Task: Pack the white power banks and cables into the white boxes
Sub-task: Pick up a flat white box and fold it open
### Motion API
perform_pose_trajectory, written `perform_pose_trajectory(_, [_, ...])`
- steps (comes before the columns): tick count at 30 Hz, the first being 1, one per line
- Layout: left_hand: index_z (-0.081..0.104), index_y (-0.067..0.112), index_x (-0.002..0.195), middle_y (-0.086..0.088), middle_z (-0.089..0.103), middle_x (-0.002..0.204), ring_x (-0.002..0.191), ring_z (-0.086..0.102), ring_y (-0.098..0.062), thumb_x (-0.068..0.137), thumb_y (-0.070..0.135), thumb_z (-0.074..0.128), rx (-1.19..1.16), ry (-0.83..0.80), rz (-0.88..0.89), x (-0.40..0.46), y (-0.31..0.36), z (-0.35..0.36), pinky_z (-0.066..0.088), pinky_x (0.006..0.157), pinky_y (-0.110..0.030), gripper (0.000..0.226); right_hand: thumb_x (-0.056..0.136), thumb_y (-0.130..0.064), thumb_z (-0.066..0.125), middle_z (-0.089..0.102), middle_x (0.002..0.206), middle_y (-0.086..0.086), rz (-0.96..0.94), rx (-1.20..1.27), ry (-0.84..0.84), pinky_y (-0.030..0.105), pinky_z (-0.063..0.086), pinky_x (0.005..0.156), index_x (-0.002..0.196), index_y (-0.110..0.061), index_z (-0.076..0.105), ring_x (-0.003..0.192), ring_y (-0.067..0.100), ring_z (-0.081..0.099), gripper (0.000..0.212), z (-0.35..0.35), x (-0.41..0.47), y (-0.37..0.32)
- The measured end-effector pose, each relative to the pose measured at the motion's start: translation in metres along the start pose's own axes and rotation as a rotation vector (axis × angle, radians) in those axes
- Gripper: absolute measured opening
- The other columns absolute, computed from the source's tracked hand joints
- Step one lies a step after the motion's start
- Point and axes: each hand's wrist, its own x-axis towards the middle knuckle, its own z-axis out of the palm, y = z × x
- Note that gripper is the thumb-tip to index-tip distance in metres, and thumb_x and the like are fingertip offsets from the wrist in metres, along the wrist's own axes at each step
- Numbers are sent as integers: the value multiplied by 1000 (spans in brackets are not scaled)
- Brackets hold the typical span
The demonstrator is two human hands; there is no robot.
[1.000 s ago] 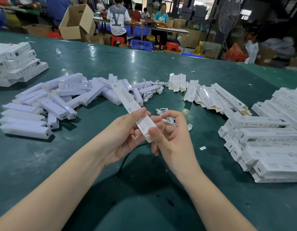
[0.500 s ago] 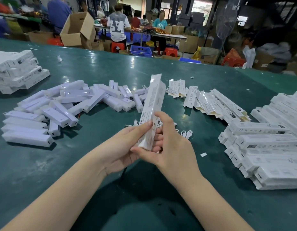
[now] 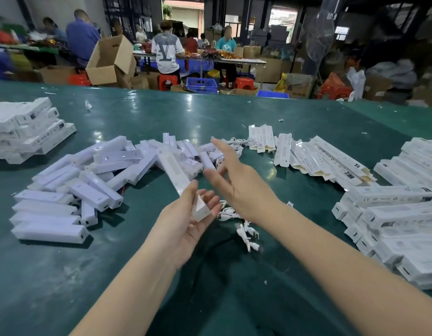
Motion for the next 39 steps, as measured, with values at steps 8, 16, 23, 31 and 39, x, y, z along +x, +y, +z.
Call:
perform_pose_trajectory(8, [58, 8, 89, 0, 62, 60, 45, 50, -10, 92, 15, 56, 54, 179, 39, 8, 7, -8, 48, 45, -19, 8, 103, -26, 36, 54, 122, 18, 222, -502, -253, 40, 38, 95, 132, -24, 58, 118, 38, 44, 37, 34, 61, 42])
perform_pose_trajectory(16, [64, 16, 96, 7, 66, 57, 45, 56, -8, 93, 45, 57, 275, 195, 148, 13, 10, -16, 49, 47, -20, 29, 91, -28, 59, 51, 68, -1, 342, -176, 295, 35, 35, 58, 66, -14, 48, 67, 21, 47, 30, 31, 37, 50])
perform_pose_trajectory(23, [54, 14, 105, 2, 76, 83, 65, 71, -11, 92, 24, 62, 357, 182, 250, 12, 9, -18, 54, 52, -22, 18, 97, -39, 51, 60, 112, 6, 168, -266, -32, 39, 43, 93, 134, -31, 53, 109, 26, 52, 39, 20, 20, 63])
perform_pose_trajectory(31, [56, 27, 92, 5, 61, 76, 59, 58, -10, 90, 49, 57, 693, 264, 383, 10, 7, -23, 44, 61, -30, 22, 97, -36, 53, 70, 107, 2, 226, -354, 26, 36, 47, 88, 113, -26, 70, 101, 25, 61, 26, 31, 31, 48])
perform_pose_trajectory(39, [31, 25, 84, 7, 55, 73, 67, 53, -24, 86, 37, 62, 1398, 284, 779, 3, 2, -26, 36, 54, -35, 33, 100, -16, 53, 63, 97, -2, 171, 489, 638, 25, 55, 68, 108, -27, 51, 78, 16, 72, 15, -23, -12, 33])
